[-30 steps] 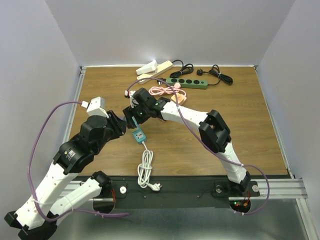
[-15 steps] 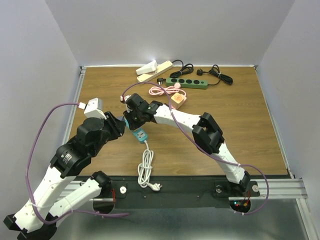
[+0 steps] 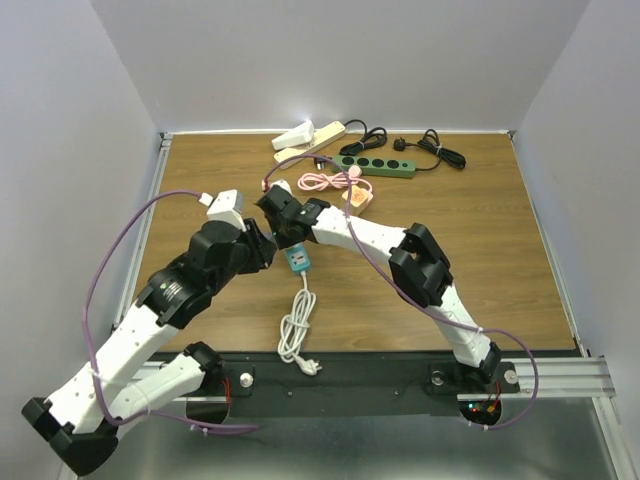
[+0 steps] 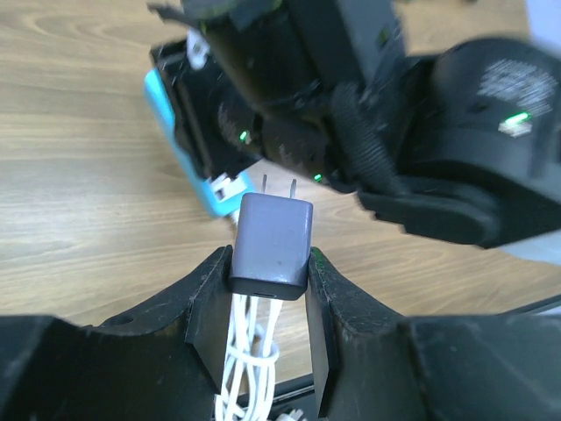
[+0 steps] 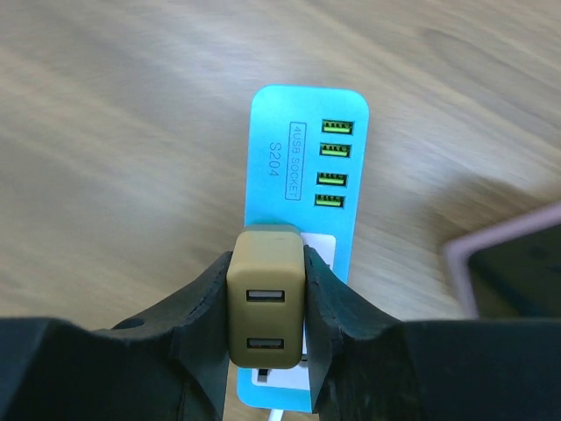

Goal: Insert the plug

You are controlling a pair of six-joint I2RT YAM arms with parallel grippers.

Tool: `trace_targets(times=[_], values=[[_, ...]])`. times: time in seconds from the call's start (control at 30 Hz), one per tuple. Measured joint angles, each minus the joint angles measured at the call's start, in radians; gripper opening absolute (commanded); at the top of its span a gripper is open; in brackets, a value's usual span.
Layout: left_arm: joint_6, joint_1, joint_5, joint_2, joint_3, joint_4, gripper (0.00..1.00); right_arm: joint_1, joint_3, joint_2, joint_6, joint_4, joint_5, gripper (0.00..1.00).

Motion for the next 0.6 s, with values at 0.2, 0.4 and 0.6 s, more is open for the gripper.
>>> trace_targets(times=[0.2,0.4,0.6], values=[[0.034,0.0,0.048,0.072,-0.034,0.073,0.0,-0.058,-0.066,-0.044,0.038,-0.031,0.097,0.0],[0.043,0.0,0.072,0.075,-0.069,0.139,0.0,-0.085,-0.082,-0.054,0.063,-0.037,0.134,0.0],[0.042,0.0,0.078,0.078,-0.085,0.156,0.0,-0.085,-0.092,-0.054,0.066,-0.031,0.137,0.0]])
